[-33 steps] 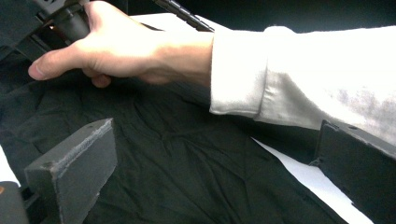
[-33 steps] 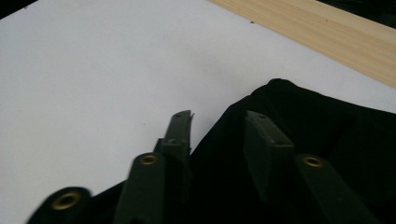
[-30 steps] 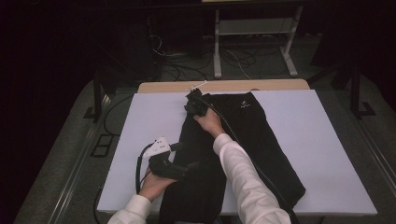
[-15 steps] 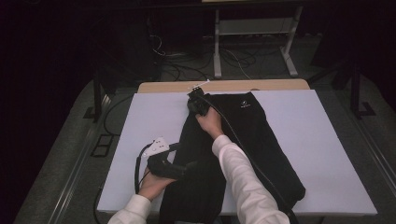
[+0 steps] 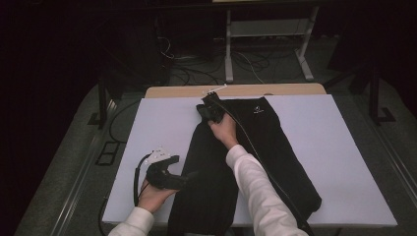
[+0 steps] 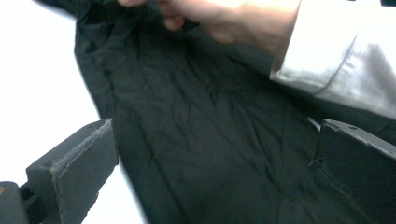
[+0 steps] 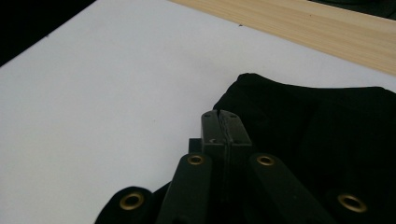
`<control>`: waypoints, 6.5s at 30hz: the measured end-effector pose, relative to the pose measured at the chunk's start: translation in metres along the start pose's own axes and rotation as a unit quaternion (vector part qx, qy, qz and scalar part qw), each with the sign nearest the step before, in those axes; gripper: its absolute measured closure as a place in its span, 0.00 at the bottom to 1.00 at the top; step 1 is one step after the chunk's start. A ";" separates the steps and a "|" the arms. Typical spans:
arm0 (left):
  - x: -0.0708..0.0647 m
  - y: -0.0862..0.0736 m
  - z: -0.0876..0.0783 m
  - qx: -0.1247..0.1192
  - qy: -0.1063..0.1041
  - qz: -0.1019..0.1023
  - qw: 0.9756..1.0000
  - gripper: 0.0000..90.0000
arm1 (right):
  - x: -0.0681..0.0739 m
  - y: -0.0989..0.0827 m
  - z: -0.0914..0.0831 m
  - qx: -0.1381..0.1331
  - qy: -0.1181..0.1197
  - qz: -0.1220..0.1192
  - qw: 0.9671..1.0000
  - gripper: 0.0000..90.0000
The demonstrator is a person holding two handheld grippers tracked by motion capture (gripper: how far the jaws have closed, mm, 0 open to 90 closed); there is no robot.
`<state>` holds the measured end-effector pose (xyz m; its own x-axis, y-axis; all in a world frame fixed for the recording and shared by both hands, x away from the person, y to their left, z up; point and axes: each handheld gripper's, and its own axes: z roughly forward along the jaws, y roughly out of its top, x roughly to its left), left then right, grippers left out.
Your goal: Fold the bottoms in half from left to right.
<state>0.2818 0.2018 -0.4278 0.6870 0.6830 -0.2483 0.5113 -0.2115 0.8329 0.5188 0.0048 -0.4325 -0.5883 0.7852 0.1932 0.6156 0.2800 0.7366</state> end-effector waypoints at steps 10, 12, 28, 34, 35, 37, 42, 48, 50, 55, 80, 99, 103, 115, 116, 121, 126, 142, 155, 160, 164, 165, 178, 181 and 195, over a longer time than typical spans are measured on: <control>0.008 -0.012 -0.022 0.018 0.016 -0.019 1.000 0.00 | 0.000 0.003 -0.008 -0.014 -0.007 0.000 1.000 0.99; 0.008 -0.014 -0.024 0.023 0.016 -0.022 0.999 0.00 | -0.001 0.003 -0.010 -0.017 -0.007 0.000 1.000 0.99; 0.007 -0.023 -0.031 0.072 -0.009 -0.013 0.997 0.00 | -0.005 0.004 -0.020 -0.025 -0.010 0.002 1.000 0.99; 0.002 -0.026 -0.033 0.084 -0.022 -0.003 0.996 0.00 | -0.003 0.003 -0.020 -0.027 -0.010 0.002 1.000 0.99; 0.001 -0.027 -0.033 0.086 -0.024 -0.004 0.996 0.00 | -0.003 0.002 -0.019 -0.026 -0.010 0.001 1.000 0.99; 0.000 -0.028 -0.034 0.092 -0.030 -0.003 0.995 0.00 | -0.003 0.001 -0.019 -0.027 -0.009 0.004 1.000 0.99; -0.001 -0.031 -0.036 0.106 -0.051 -0.003 0.993 0.00 | -0.004 0.000 -0.019 -0.028 -0.013 0.003 1.000 0.99; -0.004 -0.036 -0.036 0.130 -0.069 0.000 0.989 0.00 | -0.008 0.002 -0.023 -0.034 -0.018 0.010 0.999 0.99; -0.004 -0.038 -0.035 0.138 -0.073 -0.002 0.988 0.00 | -0.009 0.003 -0.024 -0.033 -0.019 0.011 0.999 0.99; -0.003 -0.041 -0.036 0.153 -0.089 -0.006 0.984 0.08 | -0.010 0.004 -0.026 -0.036 -0.019 0.009 0.999 0.99; -0.004 -0.046 -0.035 0.185 -0.101 0.071 0.975 0.94 | -0.010 0.002 -0.026 -0.041 -0.018 0.017 0.999 0.99; -0.001 -0.032 -0.037 0.122 -0.176 -0.005 0.977 0.99 | -0.021 0.005 -0.038 -0.043 -0.027 0.016 0.999 0.99; -0.008 -0.027 -0.035 0.118 -0.188 0.004 0.975 0.99 | -0.026 0.008 -0.045 -0.043 -0.032 0.015 0.998 0.99; -0.022 -0.014 -0.021 0.105 -0.227 0.024 0.968 0.99 | -0.042 0.010 -0.067 -0.044 -0.034 0.017 0.998 0.99; -0.023 -0.013 -0.020 0.105 -0.229 0.025 0.967 0.99 | -0.043 0.010 -0.068 -0.043 -0.034 0.018 0.998 0.99; -0.028 -0.008 -0.011 0.109 -0.237 0.033 0.965 0.99 | -0.048 0.010 -0.074 -0.040 -0.037 0.014 0.998 0.99; -0.035 -0.004 -0.002 0.110 -0.249 0.041 0.961 0.99 | -0.055 0.010 -0.081 -0.039 -0.035 0.013 0.999 0.99; -0.063 0.012 0.030 0.126 -0.281 0.064 0.949 0.99 | -0.085 -0.003 -0.105 -0.040 -0.039 0.036 0.998 0.99; -0.083 0.027 0.051 0.127 -0.293 0.077 0.945 0.99 | -0.114 -0.014 -0.127 -0.057 -0.021 0.072 0.996 0.99; -0.094 0.033 0.065 0.132 -0.304 0.080 0.940 0.99 | -0.127 -0.019 -0.135 -0.057 -0.025 0.072 0.995 0.99; -0.103 0.038 0.078 0.136 -0.313 0.082 0.936 0.99 | -0.139 -0.024 -0.139 -0.051 -0.030 0.074 0.995 0.99; -0.106 0.040 0.081 0.137 -0.314 0.082 0.936 0.99 | -0.142 -0.024 -0.140 -0.049 -0.031 0.075 0.995 0.99; -0.130 0.055 0.117 0.146 -0.334 0.088 0.927 0.99 | -0.166 -0.030 -0.146 -0.031 -0.036 0.069 0.996 0.99; -0.136 0.058 0.121 0.144 -0.338 0.088 0.926 0.99 | -0.171 -0.030 -0.149 -0.030 -0.035 0.070 0.996 0.99; -0.152 0.065 0.148 0.134 -0.349 0.078 0.924 0.99 | -0.183 -0.029 -0.153 -0.004 -0.043 0.051 0.998 0.99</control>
<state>0.2870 -0.0194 -0.4088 0.8811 0.0314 -0.4718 0.4227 -0.4996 0.7562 0.5285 -0.2316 -0.3896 -0.4760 0.8536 0.2116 0.6659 0.1927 0.7207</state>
